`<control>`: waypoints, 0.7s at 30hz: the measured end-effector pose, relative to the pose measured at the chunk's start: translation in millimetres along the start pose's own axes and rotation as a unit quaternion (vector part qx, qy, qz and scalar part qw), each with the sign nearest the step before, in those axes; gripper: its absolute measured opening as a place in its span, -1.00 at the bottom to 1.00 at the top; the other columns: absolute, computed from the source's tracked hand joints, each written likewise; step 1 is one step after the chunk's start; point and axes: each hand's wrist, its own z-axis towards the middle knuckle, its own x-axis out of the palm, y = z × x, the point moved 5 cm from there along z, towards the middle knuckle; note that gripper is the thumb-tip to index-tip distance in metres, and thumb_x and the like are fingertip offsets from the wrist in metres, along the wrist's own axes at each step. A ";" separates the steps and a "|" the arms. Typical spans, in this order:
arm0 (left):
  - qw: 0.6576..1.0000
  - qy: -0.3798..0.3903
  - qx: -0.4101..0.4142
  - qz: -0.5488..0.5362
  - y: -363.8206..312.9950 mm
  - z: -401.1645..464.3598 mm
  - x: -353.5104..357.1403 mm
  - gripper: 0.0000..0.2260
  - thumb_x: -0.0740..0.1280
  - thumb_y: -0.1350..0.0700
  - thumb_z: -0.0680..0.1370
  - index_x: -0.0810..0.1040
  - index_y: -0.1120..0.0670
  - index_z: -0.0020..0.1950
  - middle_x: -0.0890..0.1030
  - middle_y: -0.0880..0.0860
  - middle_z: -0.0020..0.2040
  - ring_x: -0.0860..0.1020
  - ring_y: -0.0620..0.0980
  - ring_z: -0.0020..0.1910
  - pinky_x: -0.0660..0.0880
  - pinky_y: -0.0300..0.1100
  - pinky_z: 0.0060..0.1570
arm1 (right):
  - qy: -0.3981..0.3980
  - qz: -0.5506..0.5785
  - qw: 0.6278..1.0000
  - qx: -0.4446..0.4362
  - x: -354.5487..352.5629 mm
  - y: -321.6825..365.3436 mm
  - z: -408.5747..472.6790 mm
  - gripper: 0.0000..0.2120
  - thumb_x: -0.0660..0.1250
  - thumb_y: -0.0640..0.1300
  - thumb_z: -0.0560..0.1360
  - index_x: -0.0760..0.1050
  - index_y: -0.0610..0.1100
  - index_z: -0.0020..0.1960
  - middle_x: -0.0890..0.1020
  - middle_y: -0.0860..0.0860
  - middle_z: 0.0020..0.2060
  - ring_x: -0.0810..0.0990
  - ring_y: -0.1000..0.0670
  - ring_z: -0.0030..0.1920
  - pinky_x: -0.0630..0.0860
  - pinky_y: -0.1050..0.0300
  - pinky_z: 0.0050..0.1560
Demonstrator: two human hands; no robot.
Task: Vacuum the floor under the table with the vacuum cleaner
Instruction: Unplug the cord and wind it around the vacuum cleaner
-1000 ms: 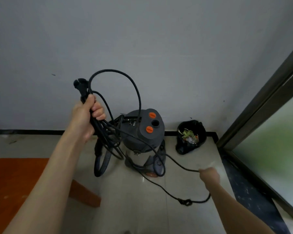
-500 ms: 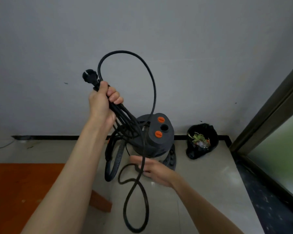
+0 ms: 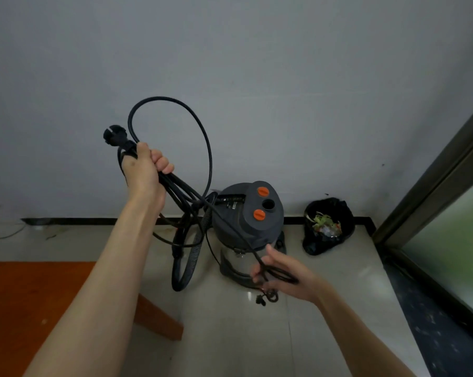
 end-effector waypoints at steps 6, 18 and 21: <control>1.000 -0.007 -0.009 0.024 18.9 0.8 -12.9 -0.68 0.04 0.23 0.64 0.15 0.05 -0.31 0.24 -0.11 -0.54 0.17 -0.16 -0.56 0.18 -0.30 -0.53 | -0.021 0.250 0.968 -0.021 -20.5 1.1 -22.4 -0.02 -0.02 0.58 0.29 0.58 -0.36 -0.15 0.45 -0.15 -0.35 0.40 -0.07 -0.39 0.18 0.06 -0.27; 0.999 0.017 -0.042 0.025 22.1 14.2 -41.8 -0.68 0.10 0.18 0.64 0.17 0.03 -0.32 0.23 -0.12 -0.55 0.16 -0.17 -0.57 0.17 -0.33 -0.56 | -0.519 -0.131 0.842 0.062 -104.9 -1.4 -75.3 -0.52 0.25 0.06 0.58 0.27 -0.13 -0.42 0.28 -0.03 -0.53 0.26 -0.01 -0.47 0.24 0.13 -0.34; 0.988 0.094 -0.052 0.108 37.7 -3.1 -29.0 -0.68 0.11 0.14 0.66 0.20 0.05 -0.30 0.26 -0.14 -0.56 0.20 -0.20 -0.60 0.19 -0.36 -0.59 | -0.497 0.029 0.867 0.039 -98.5 7.0 -57.3 -0.65 0.13 -0.09 0.66 0.34 -0.18 -0.29 0.28 0.00 -0.59 0.19 0.06 -0.63 0.18 0.23 -0.58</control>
